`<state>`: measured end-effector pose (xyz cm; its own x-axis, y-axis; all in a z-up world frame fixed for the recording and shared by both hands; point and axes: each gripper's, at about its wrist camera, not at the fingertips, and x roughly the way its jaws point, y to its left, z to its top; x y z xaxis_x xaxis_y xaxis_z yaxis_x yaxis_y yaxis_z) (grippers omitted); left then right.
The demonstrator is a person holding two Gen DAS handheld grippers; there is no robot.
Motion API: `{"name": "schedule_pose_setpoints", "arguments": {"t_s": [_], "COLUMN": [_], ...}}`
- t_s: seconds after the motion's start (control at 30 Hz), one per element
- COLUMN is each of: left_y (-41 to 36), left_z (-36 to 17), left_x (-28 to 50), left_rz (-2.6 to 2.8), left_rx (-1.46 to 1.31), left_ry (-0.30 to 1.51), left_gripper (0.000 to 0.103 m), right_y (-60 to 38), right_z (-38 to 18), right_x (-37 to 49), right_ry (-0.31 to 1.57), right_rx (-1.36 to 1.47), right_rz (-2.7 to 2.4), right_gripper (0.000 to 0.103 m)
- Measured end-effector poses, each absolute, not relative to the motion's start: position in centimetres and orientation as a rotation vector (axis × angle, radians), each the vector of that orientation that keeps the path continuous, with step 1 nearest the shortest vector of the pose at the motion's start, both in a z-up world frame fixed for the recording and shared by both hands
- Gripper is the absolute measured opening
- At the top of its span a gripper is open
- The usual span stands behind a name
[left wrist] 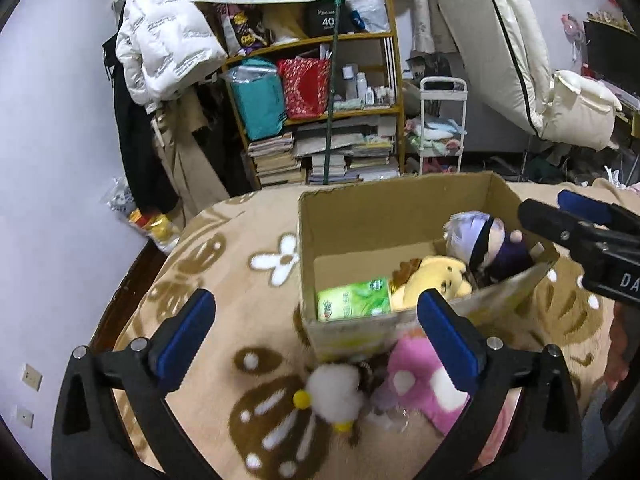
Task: Organize soft objects
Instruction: 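Withdraw both tools from the box toward the remaining plushes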
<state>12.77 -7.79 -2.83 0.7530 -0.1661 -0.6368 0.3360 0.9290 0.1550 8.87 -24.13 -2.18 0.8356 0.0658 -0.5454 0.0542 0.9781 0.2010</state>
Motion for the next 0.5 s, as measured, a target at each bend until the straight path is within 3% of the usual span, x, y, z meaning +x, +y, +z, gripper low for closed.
{"name": "schedule_pose_setpoints", "arguments": {"t_s": [0.13,0.5], "left_y": [-6.9,-4.3], "left_z": [-2.5,-2.8], "left_x": [11.7,10.7], "left_rz": [-0.283,-0.196], "left_rx": [0.253,0.259], "left_ry": [0.693,0.798], "left_gripper": [0.1,0.1], "right_y": [-24.0,-22.5], "right_z": [-1.8,-2.1], "right_x": [7.2,4.6], "right_ry": [0.574,0.595], "right_rx": [0.206,0.165], "right_rz": [0.0,0.008], "right_gripper": [0.101,0.101]}}
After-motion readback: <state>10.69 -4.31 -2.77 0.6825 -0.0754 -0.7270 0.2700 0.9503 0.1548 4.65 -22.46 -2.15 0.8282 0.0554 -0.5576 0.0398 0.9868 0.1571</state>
